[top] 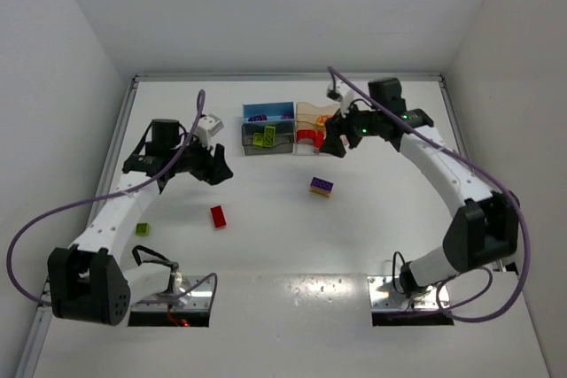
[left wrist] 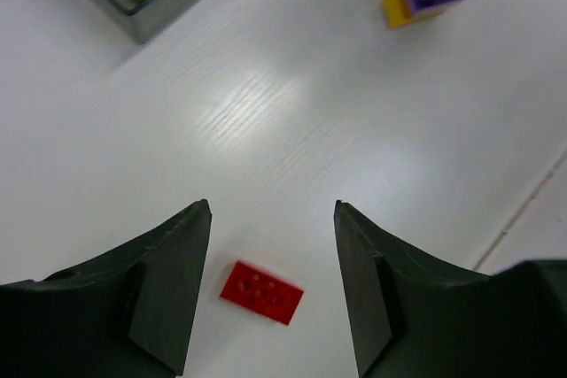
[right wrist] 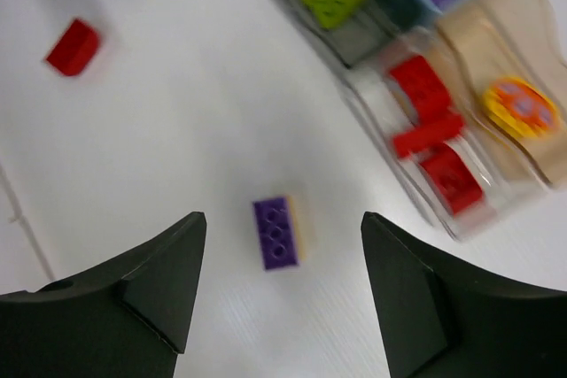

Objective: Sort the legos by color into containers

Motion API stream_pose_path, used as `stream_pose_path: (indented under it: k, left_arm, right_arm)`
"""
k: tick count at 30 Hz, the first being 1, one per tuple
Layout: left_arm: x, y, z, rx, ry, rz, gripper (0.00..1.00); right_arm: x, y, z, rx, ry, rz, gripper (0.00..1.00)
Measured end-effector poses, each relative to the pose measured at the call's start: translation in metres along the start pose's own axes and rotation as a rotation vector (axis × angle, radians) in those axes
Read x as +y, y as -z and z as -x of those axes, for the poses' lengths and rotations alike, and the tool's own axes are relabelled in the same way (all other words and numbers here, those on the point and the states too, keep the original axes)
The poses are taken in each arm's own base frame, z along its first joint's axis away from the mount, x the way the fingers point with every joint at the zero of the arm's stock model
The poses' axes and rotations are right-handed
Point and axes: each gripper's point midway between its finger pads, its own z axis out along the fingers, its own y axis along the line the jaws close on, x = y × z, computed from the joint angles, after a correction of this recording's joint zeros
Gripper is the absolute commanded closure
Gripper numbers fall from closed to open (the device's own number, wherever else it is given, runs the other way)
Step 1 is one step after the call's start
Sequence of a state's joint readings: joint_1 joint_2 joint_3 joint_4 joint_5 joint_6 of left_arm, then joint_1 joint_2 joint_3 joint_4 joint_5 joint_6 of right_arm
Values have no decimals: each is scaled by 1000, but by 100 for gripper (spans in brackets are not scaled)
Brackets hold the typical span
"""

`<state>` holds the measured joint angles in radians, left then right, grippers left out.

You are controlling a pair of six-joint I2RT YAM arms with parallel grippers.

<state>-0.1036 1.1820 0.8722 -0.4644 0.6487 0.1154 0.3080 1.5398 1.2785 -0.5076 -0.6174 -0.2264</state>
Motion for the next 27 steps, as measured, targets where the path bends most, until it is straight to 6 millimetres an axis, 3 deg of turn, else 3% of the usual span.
stream_pose_path:
  k: [1, 2, 3, 9, 12, 15, 18, 21, 27]
  left_arm:
    - [5, 6, 0, 0, -15, 49, 29]
    - [9, 10, 0, 1, -22, 87, 18]
    - [13, 12, -1, 5, -27, 113, 16]
    - [32, 8, -12, 73, 17, 195, 12]
    - [36, 6, -10, 80, 28, 207, 12]
    - [37, 7, -5, 68, 32, 216, 12]
    - [40, 6, 3, 55, 37, 224, 12]
    - [45, 3, 12, 50, 47, 228, 12]
    - [55, -4, 35, 32, 47, 233, 12]
  right_arm:
    - [-8, 12, -6, 2, -10, -52, 29]
    - [-21, 24, -14, 5, -34, -115, 29]
    - [-35, 35, -23, 12, -66, -173, 29]
    - [-141, 103, -103, 112, -366, -544, 29]
    - [-183, 131, -143, 194, -498, -682, 30]
    - [-219, 159, -170, 263, -584, -831, 24]
    - [-238, 177, -178, 296, -631, -941, 23]
    - [-245, 192, -183, 305, -675, -1023, 23]
    - [-254, 199, -206, 356, -736, -1070, 23]
